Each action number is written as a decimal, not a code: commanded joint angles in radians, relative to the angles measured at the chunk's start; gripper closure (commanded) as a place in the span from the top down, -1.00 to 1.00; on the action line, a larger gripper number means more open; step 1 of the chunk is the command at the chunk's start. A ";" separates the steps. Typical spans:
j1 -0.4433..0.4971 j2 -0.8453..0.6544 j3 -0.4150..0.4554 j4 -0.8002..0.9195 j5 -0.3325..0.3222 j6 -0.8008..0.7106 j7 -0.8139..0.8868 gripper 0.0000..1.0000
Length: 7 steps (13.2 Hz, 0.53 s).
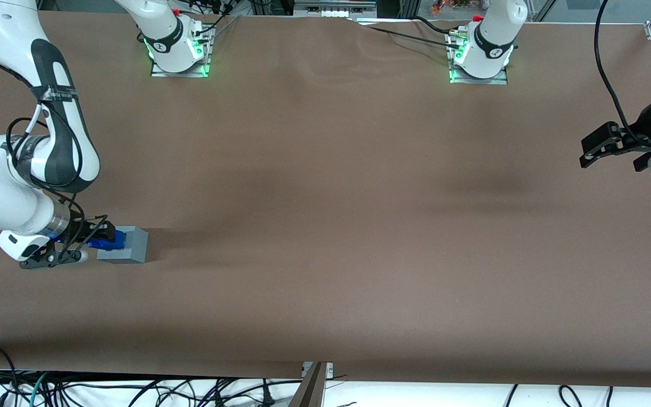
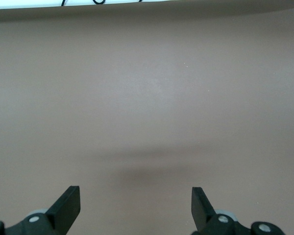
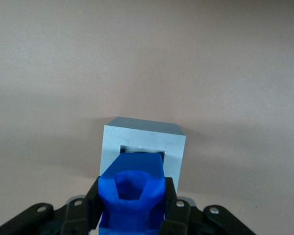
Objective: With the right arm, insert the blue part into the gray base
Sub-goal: 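Carry the blue part over the gray base's square hole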
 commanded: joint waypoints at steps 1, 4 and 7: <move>-0.006 0.008 0.003 0.029 0.016 -0.022 0.015 -0.93; -0.006 0.014 0.003 0.029 0.015 -0.011 0.015 -0.93; -0.006 0.019 0.003 0.029 0.015 0.000 0.022 -0.93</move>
